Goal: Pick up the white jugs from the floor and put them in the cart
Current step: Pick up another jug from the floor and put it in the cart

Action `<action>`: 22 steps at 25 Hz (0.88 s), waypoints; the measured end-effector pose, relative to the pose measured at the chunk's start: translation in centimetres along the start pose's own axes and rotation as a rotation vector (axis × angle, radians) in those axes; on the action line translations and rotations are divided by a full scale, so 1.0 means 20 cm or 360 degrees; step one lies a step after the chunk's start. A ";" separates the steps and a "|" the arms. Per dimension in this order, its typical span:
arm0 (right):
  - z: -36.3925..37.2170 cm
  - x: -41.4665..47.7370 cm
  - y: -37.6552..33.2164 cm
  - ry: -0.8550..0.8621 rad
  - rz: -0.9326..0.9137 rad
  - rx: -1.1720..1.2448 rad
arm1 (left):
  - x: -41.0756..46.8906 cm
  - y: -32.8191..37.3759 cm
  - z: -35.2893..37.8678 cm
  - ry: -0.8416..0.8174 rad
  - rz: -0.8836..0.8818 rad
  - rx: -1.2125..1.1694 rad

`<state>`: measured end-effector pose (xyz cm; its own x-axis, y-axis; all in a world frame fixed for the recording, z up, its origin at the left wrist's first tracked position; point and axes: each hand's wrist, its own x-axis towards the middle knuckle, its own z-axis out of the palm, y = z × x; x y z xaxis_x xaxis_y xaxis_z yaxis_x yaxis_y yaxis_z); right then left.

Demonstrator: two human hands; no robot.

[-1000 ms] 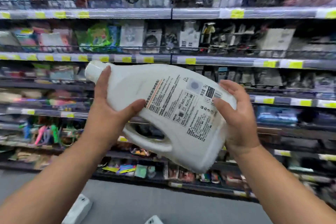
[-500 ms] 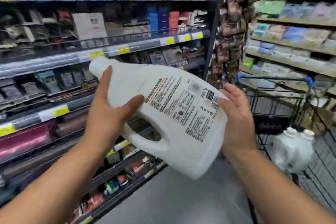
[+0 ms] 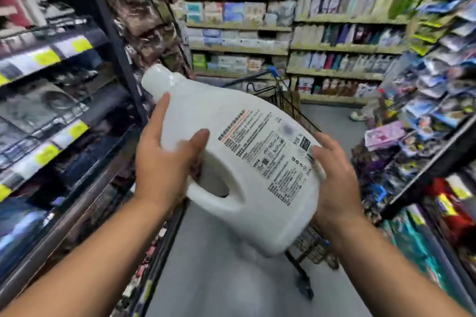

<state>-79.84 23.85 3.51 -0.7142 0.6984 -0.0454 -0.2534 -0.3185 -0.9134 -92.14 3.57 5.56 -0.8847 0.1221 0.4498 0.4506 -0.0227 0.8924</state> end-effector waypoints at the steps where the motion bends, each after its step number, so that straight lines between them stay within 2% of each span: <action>1: -0.05 0.06 0.00 0.0066 0.0014 -0.0001 | 0.05 -0.05 0.10 -0.0069 0.0006 -0.0003; 6: -0.31 0.49 0.05 0.0261 0.0078 -0.0090 | 0.28 -0.32 0.60 -0.0296 -0.0010 -0.0038; 10: -0.49 0.81 0.07 0.0236 0.0278 -0.0117 | 0.44 -0.52 0.94 -0.0405 -0.0113 -0.0041; 16: -0.67 1.20 0.11 0.0090 0.0599 -0.0381 | 0.71 -0.76 1.33 -0.0672 -0.0225 -0.0096; 22: -0.64 1.48 0.27 0.0087 0.0758 -0.0654 | 1.04 -1.09 1.58 -0.1148 -0.0502 -0.0053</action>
<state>-94.06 51.07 -7.85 -0.6498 0.5759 -0.4960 0.3633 -0.3380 -0.8682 -116.64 37.95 -5.69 -0.6695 0.7410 0.0514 0.1772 0.0921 0.9799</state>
